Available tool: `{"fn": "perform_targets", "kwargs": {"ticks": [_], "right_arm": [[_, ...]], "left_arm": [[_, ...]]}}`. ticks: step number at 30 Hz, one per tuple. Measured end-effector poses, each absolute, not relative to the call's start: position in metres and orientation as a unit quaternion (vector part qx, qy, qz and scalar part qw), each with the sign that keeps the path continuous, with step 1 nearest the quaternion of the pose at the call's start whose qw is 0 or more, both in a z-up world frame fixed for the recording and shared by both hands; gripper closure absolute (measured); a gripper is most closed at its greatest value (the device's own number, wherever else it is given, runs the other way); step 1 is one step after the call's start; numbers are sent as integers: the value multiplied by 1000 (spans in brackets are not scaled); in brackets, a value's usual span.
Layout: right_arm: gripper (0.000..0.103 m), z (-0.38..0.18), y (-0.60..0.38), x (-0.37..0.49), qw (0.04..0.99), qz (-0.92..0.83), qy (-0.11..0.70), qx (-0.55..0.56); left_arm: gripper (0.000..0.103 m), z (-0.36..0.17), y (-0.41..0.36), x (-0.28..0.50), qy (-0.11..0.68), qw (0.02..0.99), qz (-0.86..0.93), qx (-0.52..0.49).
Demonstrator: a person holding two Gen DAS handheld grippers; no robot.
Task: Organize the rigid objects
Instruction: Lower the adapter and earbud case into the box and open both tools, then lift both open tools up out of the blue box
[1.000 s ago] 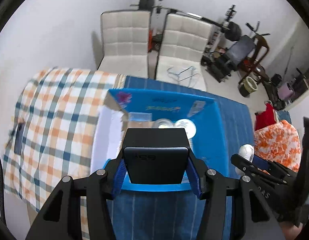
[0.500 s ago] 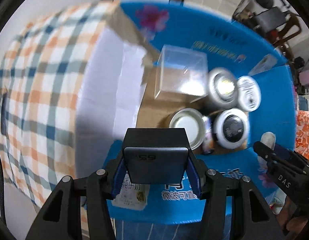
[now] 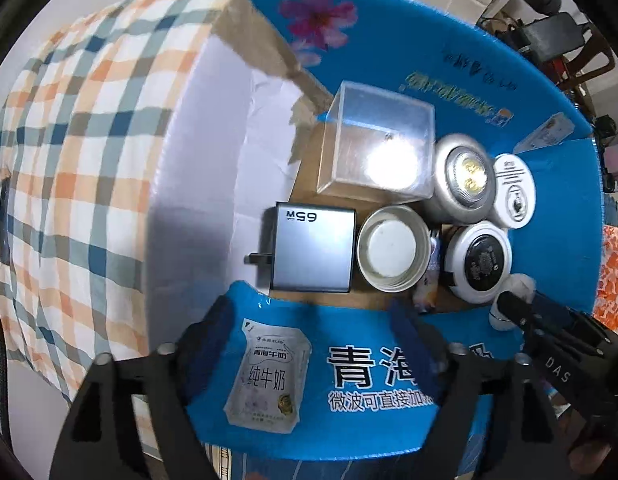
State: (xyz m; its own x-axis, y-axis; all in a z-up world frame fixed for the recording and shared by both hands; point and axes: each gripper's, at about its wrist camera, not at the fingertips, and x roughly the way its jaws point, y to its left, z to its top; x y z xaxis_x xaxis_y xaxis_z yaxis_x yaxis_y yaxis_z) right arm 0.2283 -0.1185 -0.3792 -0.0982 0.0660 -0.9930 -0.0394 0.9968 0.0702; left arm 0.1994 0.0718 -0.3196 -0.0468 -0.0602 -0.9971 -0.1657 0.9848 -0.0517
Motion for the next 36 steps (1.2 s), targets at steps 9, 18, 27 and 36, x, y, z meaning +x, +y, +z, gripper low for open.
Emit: {"fn": "perform_targets", "kwargs": {"ticks": [9, 18, 27, 36], "right_arm": [[15, -329, -122, 214, 709, 57, 703, 15], [15, -258, -128, 177, 742, 62, 667, 25], [15, -168, -143, 135, 783, 87, 615, 32], [15, -158, -190, 137, 793, 56, 600, 88]], "left_arm": [[0, -269, 56, 193, 697, 714, 24, -53], [0, -203, 39, 177, 639, 768, 15, -38], [0, -148, 26, 140, 598, 800, 10, -47], [0, -150, -6, 158, 592, 805, -4, -51]]}}
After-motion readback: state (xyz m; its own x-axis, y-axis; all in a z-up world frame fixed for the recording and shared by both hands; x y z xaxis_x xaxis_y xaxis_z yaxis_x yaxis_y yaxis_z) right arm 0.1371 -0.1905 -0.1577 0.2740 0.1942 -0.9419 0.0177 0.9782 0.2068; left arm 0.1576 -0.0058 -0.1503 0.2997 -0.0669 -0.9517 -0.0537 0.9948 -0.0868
